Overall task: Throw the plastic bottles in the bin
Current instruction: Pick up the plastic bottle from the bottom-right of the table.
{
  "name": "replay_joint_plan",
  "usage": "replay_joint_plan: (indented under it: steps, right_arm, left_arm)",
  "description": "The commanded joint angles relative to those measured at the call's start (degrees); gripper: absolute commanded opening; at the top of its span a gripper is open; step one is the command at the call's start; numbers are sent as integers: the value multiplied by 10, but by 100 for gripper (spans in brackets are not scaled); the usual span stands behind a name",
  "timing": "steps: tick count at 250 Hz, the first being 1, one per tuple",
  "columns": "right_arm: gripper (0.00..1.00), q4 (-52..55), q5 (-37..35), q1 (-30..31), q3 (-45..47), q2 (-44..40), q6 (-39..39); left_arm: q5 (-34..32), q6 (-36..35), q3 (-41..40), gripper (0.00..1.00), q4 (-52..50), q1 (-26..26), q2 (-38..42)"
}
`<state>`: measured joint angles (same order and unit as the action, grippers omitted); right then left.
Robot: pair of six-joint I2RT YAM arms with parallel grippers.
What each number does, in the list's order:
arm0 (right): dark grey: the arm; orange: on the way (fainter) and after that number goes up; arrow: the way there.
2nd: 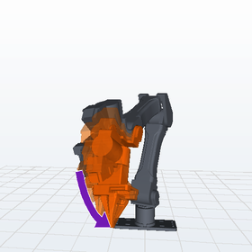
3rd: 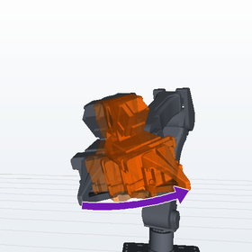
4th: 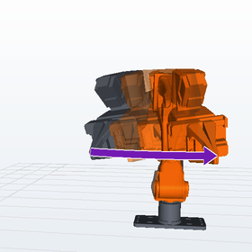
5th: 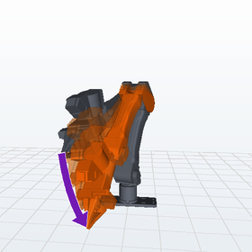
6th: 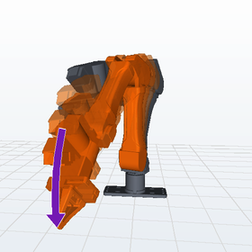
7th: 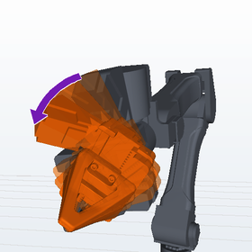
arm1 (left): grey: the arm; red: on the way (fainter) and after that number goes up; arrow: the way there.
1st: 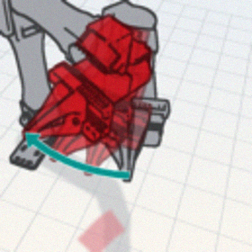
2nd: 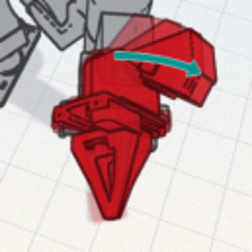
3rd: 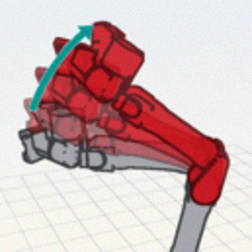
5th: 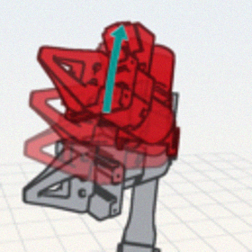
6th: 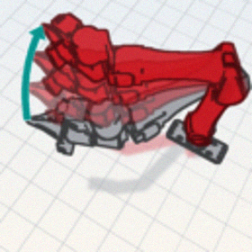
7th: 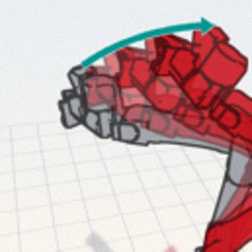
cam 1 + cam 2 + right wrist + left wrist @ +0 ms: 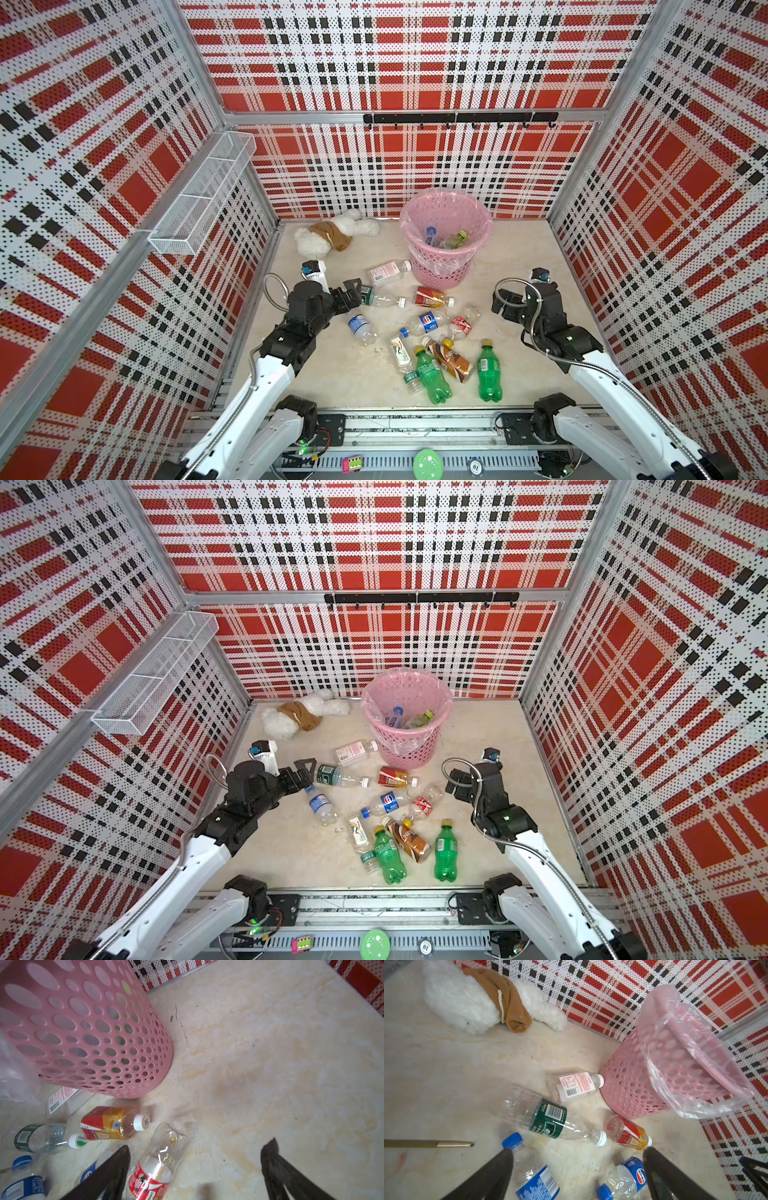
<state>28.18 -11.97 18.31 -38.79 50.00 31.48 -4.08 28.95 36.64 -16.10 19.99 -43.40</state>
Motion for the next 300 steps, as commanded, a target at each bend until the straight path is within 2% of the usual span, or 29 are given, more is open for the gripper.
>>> replay_joint_plan:
  steps: [1,49,82,105,145,215,258,300]
  right_arm:
    - [100,94,29,9,-31,5,35]
    - [100,273,-25,104,-13,-62,146]
    - [100,334,-33,139,24,-133,217]
    - [100,349,-20,145,38,-153,237]
    - [100,326,-13,183,61,-135,262]
    - [100,274,-73,320,61,-53,343]
    - [100,216,-47,329,96,-30,364]
    - [88,173,-42,329,124,-20,372]
  left_arm:
    - [-102,-23,9,99,-56,4,26]
    - [-117,17,-12,99,-70,-2,17]
    - [-111,39,-31,99,-55,-6,16]
    - [-101,43,-32,99,-53,-16,18]
    - [-59,60,-43,99,-44,-49,17]
    - [-35,79,-65,99,-35,-73,36]
    - [-27,78,-65,99,-32,-78,26]
    - [-23,82,-70,99,-32,-81,26]
